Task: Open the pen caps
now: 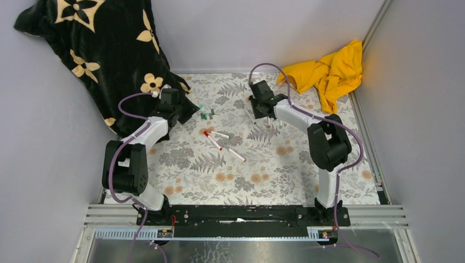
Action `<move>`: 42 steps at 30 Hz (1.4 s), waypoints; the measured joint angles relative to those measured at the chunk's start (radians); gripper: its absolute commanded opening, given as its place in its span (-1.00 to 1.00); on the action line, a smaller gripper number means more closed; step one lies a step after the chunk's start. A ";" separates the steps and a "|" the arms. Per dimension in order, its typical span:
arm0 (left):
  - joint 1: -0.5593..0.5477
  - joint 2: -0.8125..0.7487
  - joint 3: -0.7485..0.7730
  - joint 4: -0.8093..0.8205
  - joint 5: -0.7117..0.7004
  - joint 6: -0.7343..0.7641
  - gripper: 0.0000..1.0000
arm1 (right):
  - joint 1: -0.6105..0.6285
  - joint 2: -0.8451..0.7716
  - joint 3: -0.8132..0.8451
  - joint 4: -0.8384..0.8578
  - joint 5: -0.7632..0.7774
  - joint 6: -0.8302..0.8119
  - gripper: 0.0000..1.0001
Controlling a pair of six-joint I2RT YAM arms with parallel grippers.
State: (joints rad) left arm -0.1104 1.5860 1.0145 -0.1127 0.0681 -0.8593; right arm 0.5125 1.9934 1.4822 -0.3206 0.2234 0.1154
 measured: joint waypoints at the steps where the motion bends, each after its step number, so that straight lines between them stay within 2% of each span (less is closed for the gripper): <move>1: 0.000 -0.011 -0.024 0.013 0.010 -0.014 0.22 | 0.021 -0.014 0.000 0.006 -0.012 -0.018 -0.29; 9: 0.000 -0.143 -0.174 0.055 0.040 -0.096 0.48 | 0.131 -0.030 0.014 0.003 -0.191 -0.125 -0.26; 19: 0.000 -0.350 -0.324 0.099 0.022 -0.168 0.52 | 0.193 0.117 0.225 -0.061 -0.316 -0.190 -0.22; 28: 0.008 -0.461 -0.372 0.099 -0.008 -0.236 0.57 | 0.244 0.230 0.338 -0.145 -0.347 -0.222 -0.19; 42: 0.028 -0.523 -0.372 0.098 -0.015 -0.263 0.57 | 0.292 0.286 0.354 -0.171 -0.342 -0.248 -0.18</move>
State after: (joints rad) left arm -0.0822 1.0634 0.6426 -0.0143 0.0528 -1.1221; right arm 0.8047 2.2791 1.8366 -0.4919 -0.1188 -0.1326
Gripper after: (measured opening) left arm 0.786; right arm 0.409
